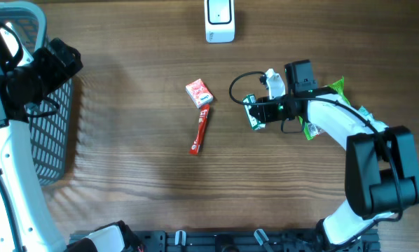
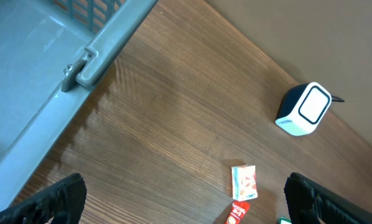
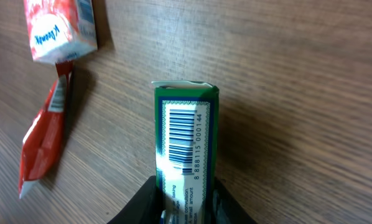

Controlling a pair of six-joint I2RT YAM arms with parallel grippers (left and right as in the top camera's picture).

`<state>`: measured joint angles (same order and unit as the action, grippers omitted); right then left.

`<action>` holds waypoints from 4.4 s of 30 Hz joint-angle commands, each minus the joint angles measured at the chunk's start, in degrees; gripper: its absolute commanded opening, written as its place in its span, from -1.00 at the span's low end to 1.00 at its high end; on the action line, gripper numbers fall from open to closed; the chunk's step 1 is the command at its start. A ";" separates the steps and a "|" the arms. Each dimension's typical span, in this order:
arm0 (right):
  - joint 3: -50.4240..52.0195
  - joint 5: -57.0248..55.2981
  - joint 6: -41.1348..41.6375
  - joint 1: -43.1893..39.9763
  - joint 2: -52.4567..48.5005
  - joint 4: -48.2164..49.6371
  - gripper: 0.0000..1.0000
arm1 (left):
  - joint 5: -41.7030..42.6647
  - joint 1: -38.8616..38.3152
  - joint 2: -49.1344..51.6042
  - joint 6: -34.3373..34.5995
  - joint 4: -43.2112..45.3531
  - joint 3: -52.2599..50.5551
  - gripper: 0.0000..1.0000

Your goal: Scan the item barcode

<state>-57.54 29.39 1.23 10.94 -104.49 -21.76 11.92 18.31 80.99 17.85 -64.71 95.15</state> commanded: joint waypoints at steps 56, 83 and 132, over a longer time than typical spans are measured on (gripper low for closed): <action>-9.97 -3.41 -1.51 -7.50 -4.57 0.96 0.63 | 0.68 -0.20 -0.04 -0.94 0.11 0.48 1.00; -5.70 -27.96 -4.02 8.59 -2.84 -7.93 0.34 | 0.68 -0.20 -0.04 -0.94 0.11 0.48 1.00; -48.83 -14.29 2.69 9.09 11.32 -52.78 -0.66 | 0.68 -0.20 -0.04 -0.94 0.11 0.48 1.00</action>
<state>-97.54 13.15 1.15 19.79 -93.80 -70.76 11.94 18.31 80.99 17.85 -64.69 95.15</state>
